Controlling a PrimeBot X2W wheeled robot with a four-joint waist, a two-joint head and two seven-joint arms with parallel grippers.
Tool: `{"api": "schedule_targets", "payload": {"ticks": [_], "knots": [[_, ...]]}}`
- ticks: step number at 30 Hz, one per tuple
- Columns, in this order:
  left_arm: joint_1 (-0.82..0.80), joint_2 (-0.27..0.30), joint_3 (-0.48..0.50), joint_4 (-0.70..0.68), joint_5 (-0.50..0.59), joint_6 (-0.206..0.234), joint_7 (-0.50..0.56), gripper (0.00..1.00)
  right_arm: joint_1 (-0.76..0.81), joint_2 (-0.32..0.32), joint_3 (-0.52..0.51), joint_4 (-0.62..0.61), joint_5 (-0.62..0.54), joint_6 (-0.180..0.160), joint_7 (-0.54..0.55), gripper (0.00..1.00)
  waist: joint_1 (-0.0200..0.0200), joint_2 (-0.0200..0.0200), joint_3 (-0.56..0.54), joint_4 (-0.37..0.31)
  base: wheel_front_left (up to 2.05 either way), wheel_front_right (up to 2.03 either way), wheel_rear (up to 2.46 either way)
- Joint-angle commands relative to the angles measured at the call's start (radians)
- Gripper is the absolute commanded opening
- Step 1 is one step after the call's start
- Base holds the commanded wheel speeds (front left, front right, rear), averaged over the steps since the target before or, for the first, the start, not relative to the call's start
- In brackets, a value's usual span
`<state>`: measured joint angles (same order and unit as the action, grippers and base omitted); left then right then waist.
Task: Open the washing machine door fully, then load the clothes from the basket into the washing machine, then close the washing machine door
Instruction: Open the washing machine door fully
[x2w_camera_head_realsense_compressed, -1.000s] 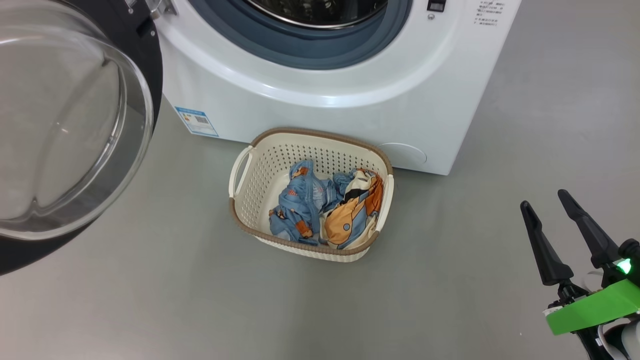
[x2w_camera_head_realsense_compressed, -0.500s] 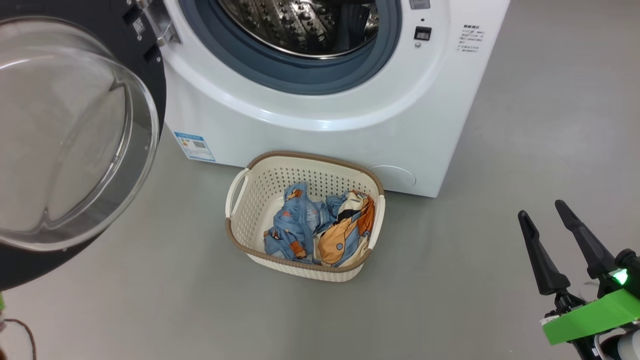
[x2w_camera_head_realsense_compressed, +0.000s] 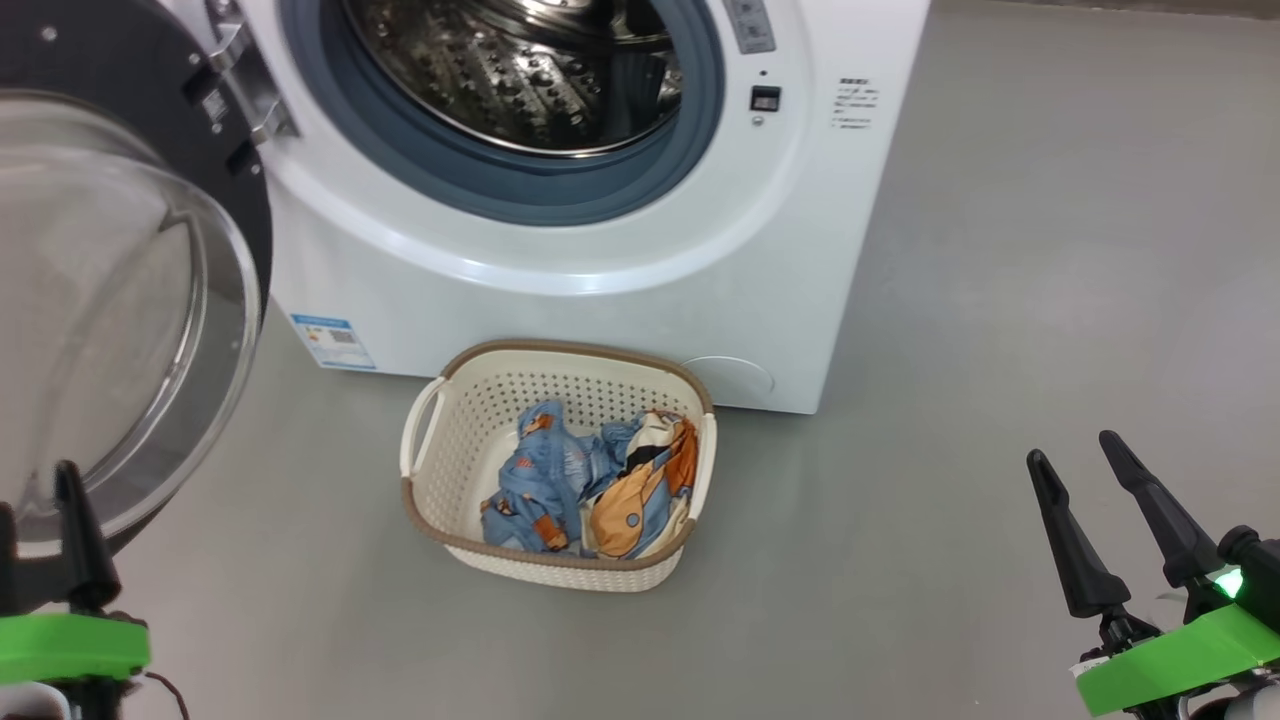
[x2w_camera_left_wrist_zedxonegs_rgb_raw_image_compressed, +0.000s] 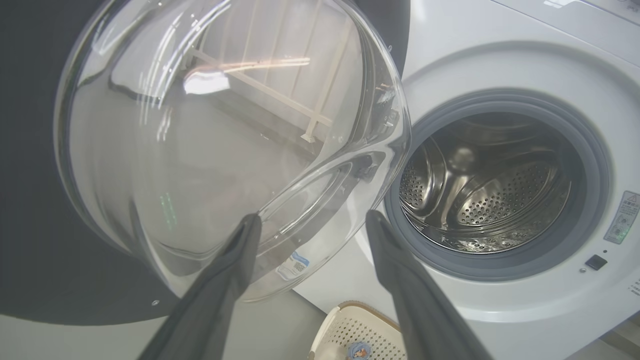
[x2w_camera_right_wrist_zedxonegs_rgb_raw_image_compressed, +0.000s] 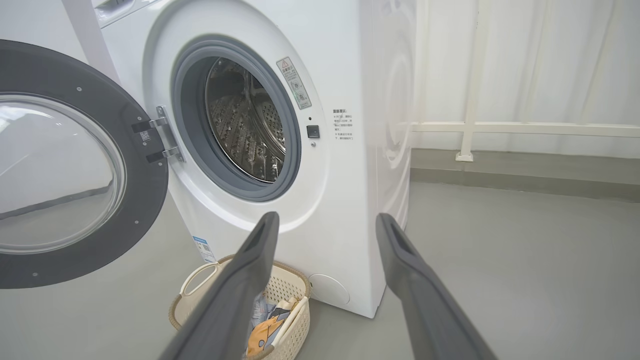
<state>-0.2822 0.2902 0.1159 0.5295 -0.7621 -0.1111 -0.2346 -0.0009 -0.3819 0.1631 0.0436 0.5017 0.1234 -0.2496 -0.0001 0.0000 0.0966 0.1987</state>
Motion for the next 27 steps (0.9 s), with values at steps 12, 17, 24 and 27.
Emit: {"api": "schedule_targets", "payload": {"ticks": [12,17,24,27], "knots": [[0.111,-0.008,-0.029,-0.189,0.046,0.046,0.014,1.0,0.021,-0.011,0.008,-0.03,0.013,0.007,-0.012,1.0,0.0001,0.0,-0.027,-0.144,0.0,0.0,0.0],[0.139,-0.007,-0.047,-0.232,0.063,0.048,0.014,1.0,0.028,-0.008,0.004,-0.035,0.012,0.007,-0.012,1.0,0.0001,0.0,-0.023,-0.179,0.0,0.0,0.0],[0.177,0.002,-0.096,-0.295,0.14,0.05,-0.002,1.0,0.039,0.001,-0.009,-0.041,0.006,0.007,-0.012,1.0,0.0001,0.0,-0.018,-0.218,0.0,0.0,0.0],[0.195,0.006,-0.121,-0.316,0.188,0.052,-0.011,1.0,0.045,0.006,-0.016,-0.043,0.003,0.007,-0.012,1.0,0.0001,0.0,-0.017,-0.229,0.0,0.0,0.0]]}}
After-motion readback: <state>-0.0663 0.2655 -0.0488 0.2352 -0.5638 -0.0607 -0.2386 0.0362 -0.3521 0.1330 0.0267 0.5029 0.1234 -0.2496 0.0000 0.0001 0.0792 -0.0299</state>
